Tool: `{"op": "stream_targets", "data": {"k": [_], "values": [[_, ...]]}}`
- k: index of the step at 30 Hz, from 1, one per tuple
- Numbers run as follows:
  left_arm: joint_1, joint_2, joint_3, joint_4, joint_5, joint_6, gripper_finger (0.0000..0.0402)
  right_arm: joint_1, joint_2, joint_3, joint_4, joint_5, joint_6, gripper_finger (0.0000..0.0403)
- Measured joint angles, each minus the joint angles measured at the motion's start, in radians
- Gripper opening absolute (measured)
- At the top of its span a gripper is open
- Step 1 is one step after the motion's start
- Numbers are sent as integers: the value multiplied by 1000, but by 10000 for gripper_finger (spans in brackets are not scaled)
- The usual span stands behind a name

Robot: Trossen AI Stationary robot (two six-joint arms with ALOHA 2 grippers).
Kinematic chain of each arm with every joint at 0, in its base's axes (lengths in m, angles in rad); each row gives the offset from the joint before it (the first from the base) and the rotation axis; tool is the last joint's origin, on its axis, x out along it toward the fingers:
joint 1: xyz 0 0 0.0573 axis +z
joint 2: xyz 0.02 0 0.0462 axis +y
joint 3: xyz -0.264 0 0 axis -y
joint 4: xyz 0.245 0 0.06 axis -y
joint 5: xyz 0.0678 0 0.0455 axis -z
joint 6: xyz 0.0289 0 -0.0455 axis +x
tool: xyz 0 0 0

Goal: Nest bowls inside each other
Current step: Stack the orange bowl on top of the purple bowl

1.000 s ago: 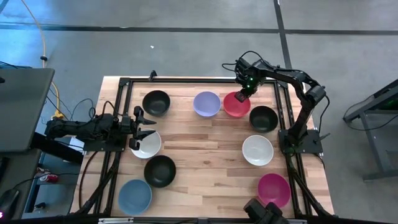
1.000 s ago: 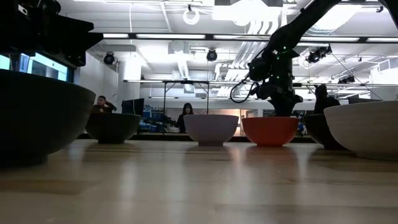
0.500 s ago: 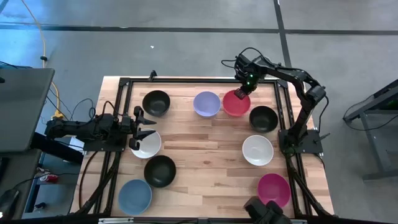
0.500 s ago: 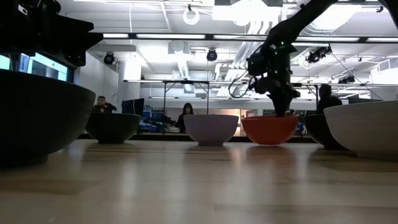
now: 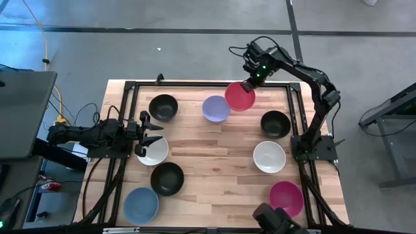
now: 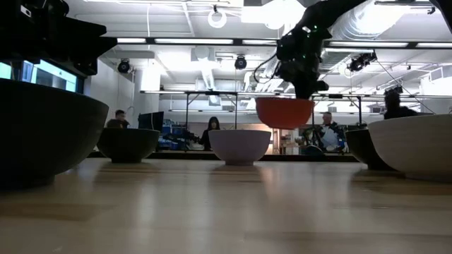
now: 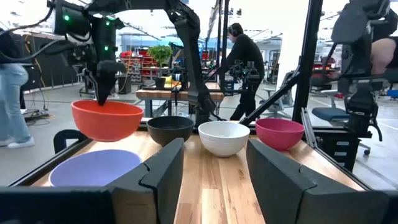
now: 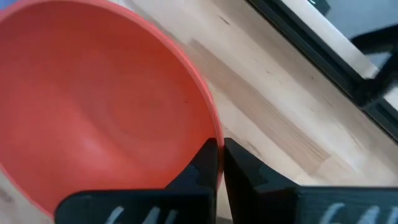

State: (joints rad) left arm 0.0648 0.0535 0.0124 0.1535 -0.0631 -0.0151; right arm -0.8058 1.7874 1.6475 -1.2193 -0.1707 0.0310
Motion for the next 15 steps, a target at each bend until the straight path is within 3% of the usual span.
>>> {"op": "stream_targets", "data": {"k": [15], "values": [[0,0,0,11,0,0,163,127,28,84,69,-22,136,0]]}}
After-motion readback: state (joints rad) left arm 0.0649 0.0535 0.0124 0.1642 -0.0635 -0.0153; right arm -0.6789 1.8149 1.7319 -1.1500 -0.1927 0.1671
